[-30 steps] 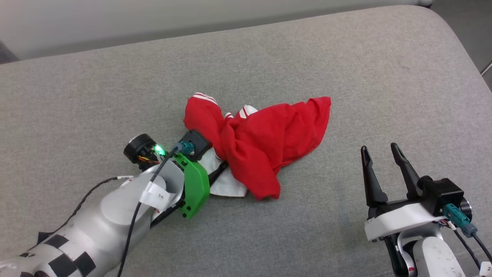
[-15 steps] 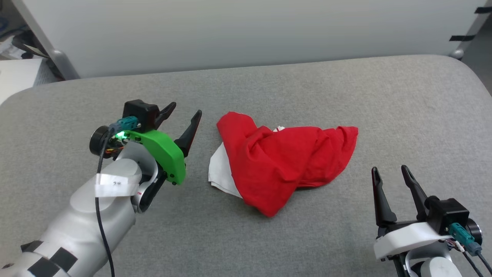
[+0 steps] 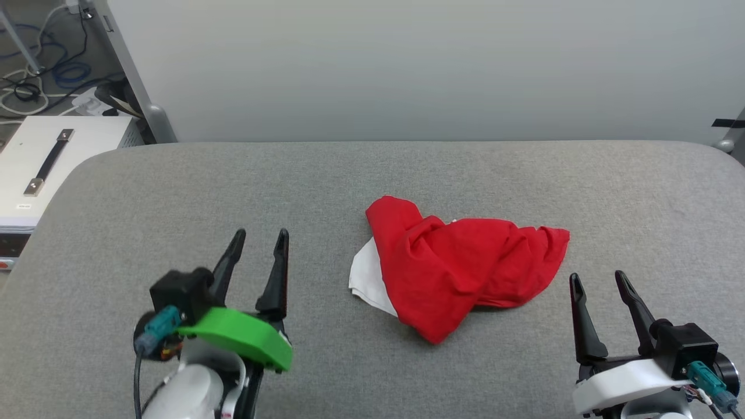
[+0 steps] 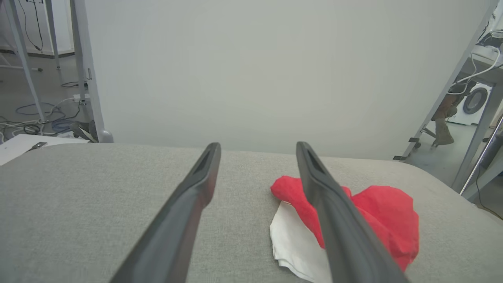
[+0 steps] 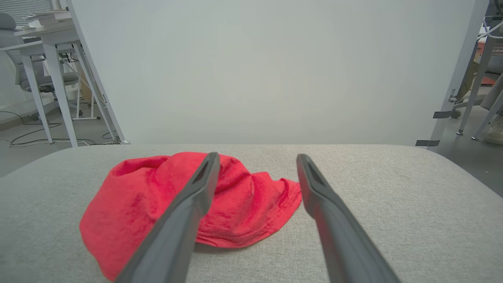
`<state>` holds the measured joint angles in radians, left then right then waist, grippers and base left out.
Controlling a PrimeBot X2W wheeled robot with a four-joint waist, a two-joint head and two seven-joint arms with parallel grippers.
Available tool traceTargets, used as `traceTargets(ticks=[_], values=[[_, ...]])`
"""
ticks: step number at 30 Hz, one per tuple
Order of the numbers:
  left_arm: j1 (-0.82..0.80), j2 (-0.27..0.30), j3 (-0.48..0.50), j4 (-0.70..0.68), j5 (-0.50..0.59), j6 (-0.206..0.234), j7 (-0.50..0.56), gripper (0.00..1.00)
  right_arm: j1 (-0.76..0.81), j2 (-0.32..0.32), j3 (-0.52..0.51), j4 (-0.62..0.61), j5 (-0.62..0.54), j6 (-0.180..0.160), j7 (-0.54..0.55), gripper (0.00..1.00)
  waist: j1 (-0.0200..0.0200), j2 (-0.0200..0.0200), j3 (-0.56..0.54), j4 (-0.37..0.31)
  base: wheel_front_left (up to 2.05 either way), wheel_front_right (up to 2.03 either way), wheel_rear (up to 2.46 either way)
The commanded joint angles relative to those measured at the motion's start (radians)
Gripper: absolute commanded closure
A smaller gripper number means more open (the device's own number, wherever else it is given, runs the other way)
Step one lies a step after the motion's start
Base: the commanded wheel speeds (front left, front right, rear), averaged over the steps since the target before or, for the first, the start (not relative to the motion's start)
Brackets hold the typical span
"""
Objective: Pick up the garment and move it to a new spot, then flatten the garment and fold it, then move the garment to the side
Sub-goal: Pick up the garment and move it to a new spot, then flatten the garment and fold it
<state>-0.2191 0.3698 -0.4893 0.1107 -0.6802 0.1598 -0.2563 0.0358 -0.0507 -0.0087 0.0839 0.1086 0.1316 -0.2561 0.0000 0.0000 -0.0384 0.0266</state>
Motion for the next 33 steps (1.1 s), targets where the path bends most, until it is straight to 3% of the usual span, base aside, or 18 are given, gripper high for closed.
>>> traceTargets(ticks=[1, 12, 21, 25, 28, 33], values=[[0.05, -0.023, 0.028, -0.016, 0.026, -0.003, -0.005, 0.0, 0.014, 0.0, 0.002, -0.009, 0.003, -0.001, -0.006, 0.0, 0.0, 0.0, -0.006, 0.002, 0.0, 0.0, 0.0], [0.191, -0.128, 0.116, 0.02, 0.159, -0.1, -0.005, 0.0, 0.041, 0.0, 0.011, -0.022, 0.005, -0.001, -0.006, 0.0, 0.0, 0.0, -0.018, -0.005, 0.0, 0.0, 0.0], [0.158, -0.137, 0.121, 0.068, 0.18, -0.14, 0.007, 0.0, 0.03, 0.0, 0.024, -0.026, 0.007, -0.001, -0.006, 0.0, 0.0, 0.0, 0.015, -0.033, 0.0, 0.0, 0.0], [0.083, -0.113, 0.092, 0.071, 0.192, -0.154, 0.114, 0.0, 0.017, 0.0, 0.024, -0.036, 0.004, -0.001, -0.006, 0.0, 0.0, 0.0, 0.066, -0.042, 0.0, 0.0, 0.0], [0.002, -0.101, 0.069, 0.081, 0.178, -0.149, 0.287, 0.0, 0.005, 0.0, 0.016, -0.038, -0.004, -0.001, -0.006, 0.0, 0.0, 0.0, 0.107, -0.048, 0.0, 0.0, 0.0], [-0.12, -0.089, 0.037, 0.096, 0.161, -0.105, 0.595, 0.0, -0.018, 0.0, 0.025, -0.043, -0.013, -0.001, -0.006, 0.0, 0.0, 0.0, 0.174, -0.065, 0.0, 0.0, 0.0]])
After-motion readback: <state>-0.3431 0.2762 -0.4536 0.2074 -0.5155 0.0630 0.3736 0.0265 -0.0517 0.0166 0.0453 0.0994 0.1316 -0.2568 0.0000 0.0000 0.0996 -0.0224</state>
